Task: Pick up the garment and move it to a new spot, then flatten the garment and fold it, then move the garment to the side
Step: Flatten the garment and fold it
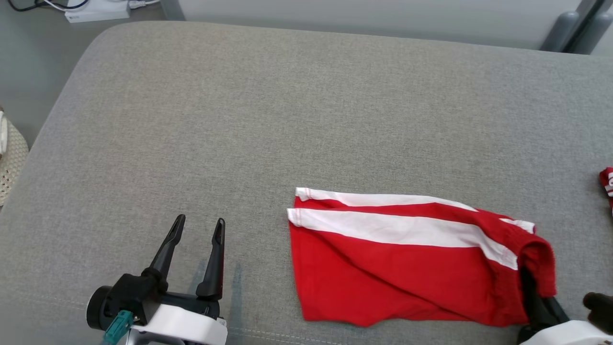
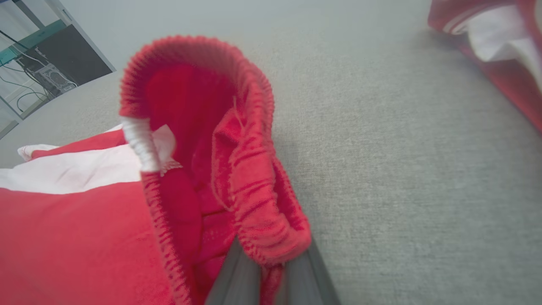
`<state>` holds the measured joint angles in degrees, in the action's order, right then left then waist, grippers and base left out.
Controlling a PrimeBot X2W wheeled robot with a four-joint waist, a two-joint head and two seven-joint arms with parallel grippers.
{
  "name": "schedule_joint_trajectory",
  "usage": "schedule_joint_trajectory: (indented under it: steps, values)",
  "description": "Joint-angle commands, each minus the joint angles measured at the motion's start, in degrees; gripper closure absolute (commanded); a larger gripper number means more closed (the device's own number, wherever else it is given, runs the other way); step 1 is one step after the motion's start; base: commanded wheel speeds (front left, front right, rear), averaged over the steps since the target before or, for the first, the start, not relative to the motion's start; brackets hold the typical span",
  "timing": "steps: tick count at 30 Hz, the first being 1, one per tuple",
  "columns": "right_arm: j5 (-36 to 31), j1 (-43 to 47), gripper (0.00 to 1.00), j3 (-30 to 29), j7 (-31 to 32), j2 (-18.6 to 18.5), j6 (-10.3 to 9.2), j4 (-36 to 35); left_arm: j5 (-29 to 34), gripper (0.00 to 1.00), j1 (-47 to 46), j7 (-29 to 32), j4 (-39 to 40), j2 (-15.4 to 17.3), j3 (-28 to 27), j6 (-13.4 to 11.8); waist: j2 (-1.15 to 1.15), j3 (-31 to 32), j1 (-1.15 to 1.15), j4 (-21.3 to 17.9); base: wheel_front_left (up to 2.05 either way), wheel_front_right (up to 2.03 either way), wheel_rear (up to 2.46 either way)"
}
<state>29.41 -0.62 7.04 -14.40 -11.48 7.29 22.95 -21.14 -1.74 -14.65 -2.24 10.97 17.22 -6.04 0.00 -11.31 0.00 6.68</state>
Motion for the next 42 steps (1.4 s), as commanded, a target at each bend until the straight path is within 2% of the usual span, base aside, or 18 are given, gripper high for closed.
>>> schedule_joint_trajectory:
  steps: [1,4,7,10,15,18,23,31,32,33,42]
  values:
    - [0.87,-0.05,1.0,0.1,-0.6,-1.46,0.2,-1.42,0.46,0.0,-2.56,-0.35,1.26,0.41,-2.34,0.35,0.0,-0.13,0.0,-0.37,0.0,0.0,0.0]
    - [2.37,0.38,1.0,-2.31,-0.6,-1.59,0.2,-1.65,0.89,0.0,-2.66,-0.35,1.16,0.18,-2.68,0.81,0.0,-0.32,0.0,-1.04,0.0,0.0,0.0]
    - [5.81,-0.09,1.0,-1.58,-0.6,-0.83,0.2,-3.24,1.2,0.0,-2.78,-0.35,1.08,0.0,-3.07,1.24,0.0,-0.48,0.0,-1.72,0.0,0.0,0.0]
    - [11.88,-1.11,1.0,4.98,0.08,-0.19,0.2,-10.02,1.68,0.0,-3.04,-0.35,0.8,-0.1,-3.28,1.91,0.0,-0.56,0.0,-2.28,0.0,0.0,0.0]
    - [15.63,-2.35,1.0,14.08,2.77,0.38,0.2,-20.38,2.15,0.0,-3.45,-0.35,0.39,-0.36,-3.41,2.49,0.0,-0.69,0.0,-2.57,0.0,0.0,0.0]
    - [17.23,-3.74,1.0,18.29,4.83,2.03,0.2,-23.38,2.4,0.0,-3.71,-0.35,0.23,-0.49,-3.5,2.83,0.0,-0.84,0.0,-2.57,0.0,0.0,0.0]
    - [17.28,-7.68,1.0,23.69,7.11,4.93,0.2,-22.0,2.84,0.0,-4.45,-0.35,-0.09,-0.81,-3.33,3.39,0.0,-1.45,0.0,-1.56,0.0,0.0,0.0]
    - [15.45,-13.47,1.0,27.83,6.67,7.08,0.2,-12.71,3.44,0.0,-5.22,-0.35,-0.33,-1.3,-3.28,3.95,0.0,-2.81,0.0,0.19,0.0,0.0,0.0]
    - [16.05,-13.97,0.63,28.43,6.69,7.32,0.2,-11.89,3.48,0.0,-5.29,-0.35,-0.31,-1.37,-3.29,4.02,0.0,-3.06,0.0,0.36,0.0,0.0,0.0]
    - [16.7,-14.45,0.0,29.13,7.16,7.51,0.2,-10.99,3.53,0.0,-5.39,-0.35,-0.3,-1.43,-3.36,4.06,0.0,-3.18,0.0,0.45,0.0,0.0,0.0]
    - [18.98,-18.14,0.0,32.4,5.26,8.12,0.2,-8.16,3.99,0.0,-5.66,-0.35,-0.1,-2.17,-3.94,4.3,0.0,-3.96,0.0,0.47,0.0,0.0,0.0]
